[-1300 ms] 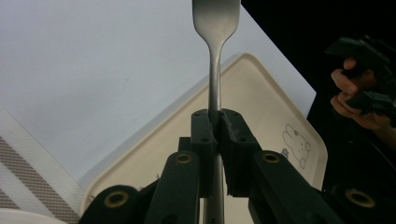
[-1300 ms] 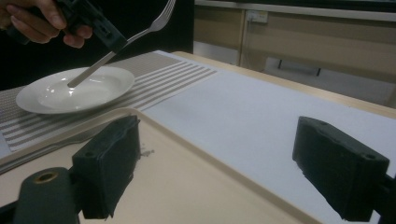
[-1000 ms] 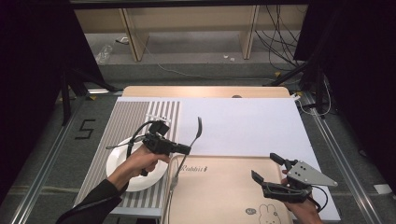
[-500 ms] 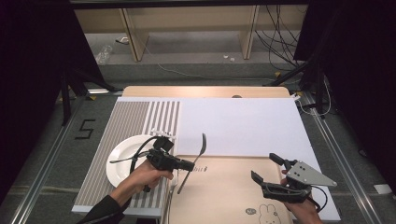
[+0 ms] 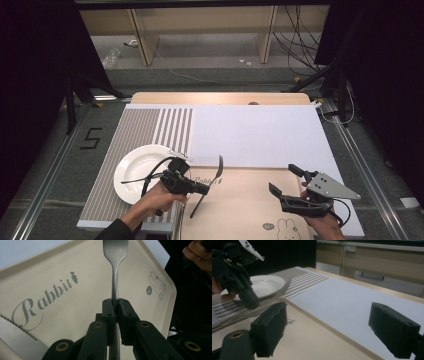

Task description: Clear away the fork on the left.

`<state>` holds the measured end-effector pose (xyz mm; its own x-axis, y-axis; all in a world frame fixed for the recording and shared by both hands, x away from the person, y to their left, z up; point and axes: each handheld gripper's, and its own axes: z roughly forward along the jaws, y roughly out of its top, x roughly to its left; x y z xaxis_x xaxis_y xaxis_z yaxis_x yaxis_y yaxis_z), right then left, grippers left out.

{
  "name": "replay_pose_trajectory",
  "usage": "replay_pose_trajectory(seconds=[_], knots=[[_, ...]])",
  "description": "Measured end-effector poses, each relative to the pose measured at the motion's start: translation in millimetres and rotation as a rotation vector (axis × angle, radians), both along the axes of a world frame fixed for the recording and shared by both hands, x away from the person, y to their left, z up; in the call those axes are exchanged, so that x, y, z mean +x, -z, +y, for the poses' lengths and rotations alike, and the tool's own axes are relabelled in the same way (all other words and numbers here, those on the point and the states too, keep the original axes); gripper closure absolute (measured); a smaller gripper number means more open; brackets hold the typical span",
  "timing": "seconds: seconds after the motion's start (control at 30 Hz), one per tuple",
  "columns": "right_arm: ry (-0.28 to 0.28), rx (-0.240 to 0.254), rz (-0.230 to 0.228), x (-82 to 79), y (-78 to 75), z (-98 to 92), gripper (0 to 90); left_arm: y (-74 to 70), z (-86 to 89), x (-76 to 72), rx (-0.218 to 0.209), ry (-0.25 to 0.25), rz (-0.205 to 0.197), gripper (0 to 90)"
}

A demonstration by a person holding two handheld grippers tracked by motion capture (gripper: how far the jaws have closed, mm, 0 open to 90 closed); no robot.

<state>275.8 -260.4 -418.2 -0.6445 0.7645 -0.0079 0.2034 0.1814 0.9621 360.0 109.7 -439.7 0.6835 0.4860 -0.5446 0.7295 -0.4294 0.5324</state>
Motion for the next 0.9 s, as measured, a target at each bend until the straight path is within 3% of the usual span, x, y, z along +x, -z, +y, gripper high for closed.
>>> replay_pose_trajectory(seconds=[0.2,0.53,0.8,0.9], knots=[[0.001,0.001,0.001,-0.6,-0.4,-0.2,15.9,3.1,-6.2,-9.9,0.058,0.016,-0.018,83.9],[-0.003,-0.001,-0.006,-0.7,-0.6,0.4,15.9,10.9,-5.5,-20.4,0.076,0.008,0.001,83.9],[-0.002,0.002,-0.008,-1.5,-1.6,-0.6,15.9,16.8,-10.8,-32.3,0.152,0.027,-0.013,83.9],[-0.001,0.000,-0.008,-1.6,-1.5,-0.7,15.9,18.3,-13.0,-35.2,0.159,0.037,-0.010,83.9]])
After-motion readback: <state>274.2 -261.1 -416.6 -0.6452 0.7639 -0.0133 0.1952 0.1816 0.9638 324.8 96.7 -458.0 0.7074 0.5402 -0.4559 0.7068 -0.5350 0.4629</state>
